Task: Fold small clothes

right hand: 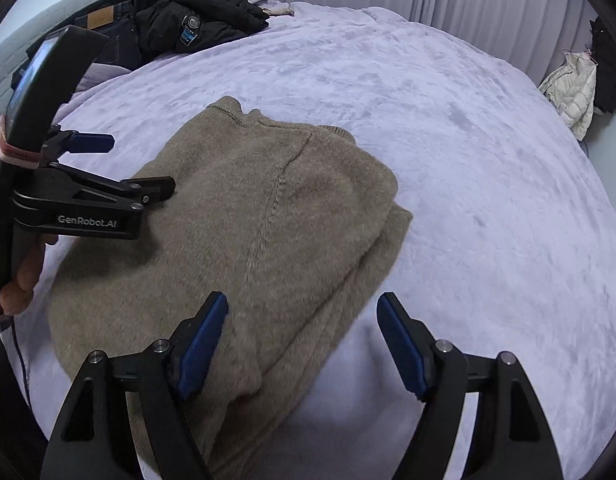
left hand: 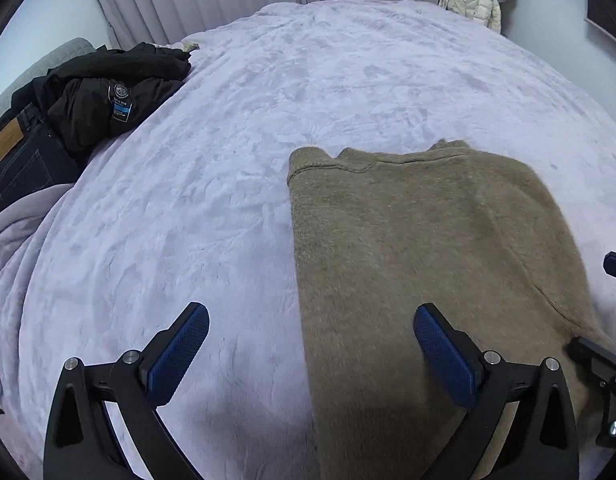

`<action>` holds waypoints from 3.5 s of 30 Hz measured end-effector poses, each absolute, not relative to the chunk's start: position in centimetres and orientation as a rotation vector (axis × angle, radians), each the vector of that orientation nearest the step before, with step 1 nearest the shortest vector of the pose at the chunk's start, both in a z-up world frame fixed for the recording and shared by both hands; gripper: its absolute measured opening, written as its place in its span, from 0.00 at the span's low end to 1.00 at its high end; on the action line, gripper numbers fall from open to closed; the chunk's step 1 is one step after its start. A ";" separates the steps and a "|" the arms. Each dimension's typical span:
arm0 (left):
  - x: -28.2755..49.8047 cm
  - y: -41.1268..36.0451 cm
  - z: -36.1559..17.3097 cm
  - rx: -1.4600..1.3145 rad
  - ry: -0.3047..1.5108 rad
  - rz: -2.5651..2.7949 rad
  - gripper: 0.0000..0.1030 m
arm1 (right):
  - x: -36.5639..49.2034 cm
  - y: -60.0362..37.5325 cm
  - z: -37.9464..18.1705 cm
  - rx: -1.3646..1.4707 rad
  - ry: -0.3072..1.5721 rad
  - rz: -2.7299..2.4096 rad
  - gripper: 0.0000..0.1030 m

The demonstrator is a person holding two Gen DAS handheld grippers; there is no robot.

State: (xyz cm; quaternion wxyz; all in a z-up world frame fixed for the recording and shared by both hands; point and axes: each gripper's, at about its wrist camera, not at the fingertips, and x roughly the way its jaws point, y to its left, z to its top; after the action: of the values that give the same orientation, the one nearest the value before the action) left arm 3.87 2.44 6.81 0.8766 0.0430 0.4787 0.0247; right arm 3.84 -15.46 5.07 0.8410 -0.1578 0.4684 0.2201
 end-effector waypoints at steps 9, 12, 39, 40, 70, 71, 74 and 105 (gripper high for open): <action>-0.2 2.9 5.7 0.053 1.015 0.027 1.00 | -3.1 -11.4 8.0 -0.395 0.819 0.590 0.78; -0.9 3.8 4.6 -0.017 1.024 0.004 1.00 | -3.1 -10.2 5.2 -0.437 0.874 0.588 0.78; 1.9 6.5 6.2 -0.269 1.145 -0.153 1.00 | -0.2 -25.9 7.2 0.209 0.956 0.337 0.81; 2.7 5.9 5.8 -0.268 1.165 -0.169 1.00 | 0.7 -25.5 6.9 0.243 0.987 0.348 0.81; -5.0 8.1 9.4 -0.273 1.143 -0.402 0.41 | -2.7 -12.6 9.2 0.240 1.030 0.685 0.39; -5.8 8.3 9.2 -0.267 1.143 -0.396 0.41 | -3.5 -12.2 9.2 0.238 1.032 0.694 0.39; -7.5 9.1 8.0 -0.269 1.157 -0.385 0.41 | -5.9 -11.7 8.4 0.223 1.043 0.709 0.39; -10.1 8.6 4.7 -0.179 1.037 -0.464 0.69 | -15.4 -9.2 4.1 -0.329 0.900 0.790 0.72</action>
State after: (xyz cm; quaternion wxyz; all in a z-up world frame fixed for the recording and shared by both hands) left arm -10.13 8.59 4.67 0.8392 -0.0846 0.4903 -0.2196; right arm -15.44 -9.22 4.08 0.8134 -0.1539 0.4217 0.3700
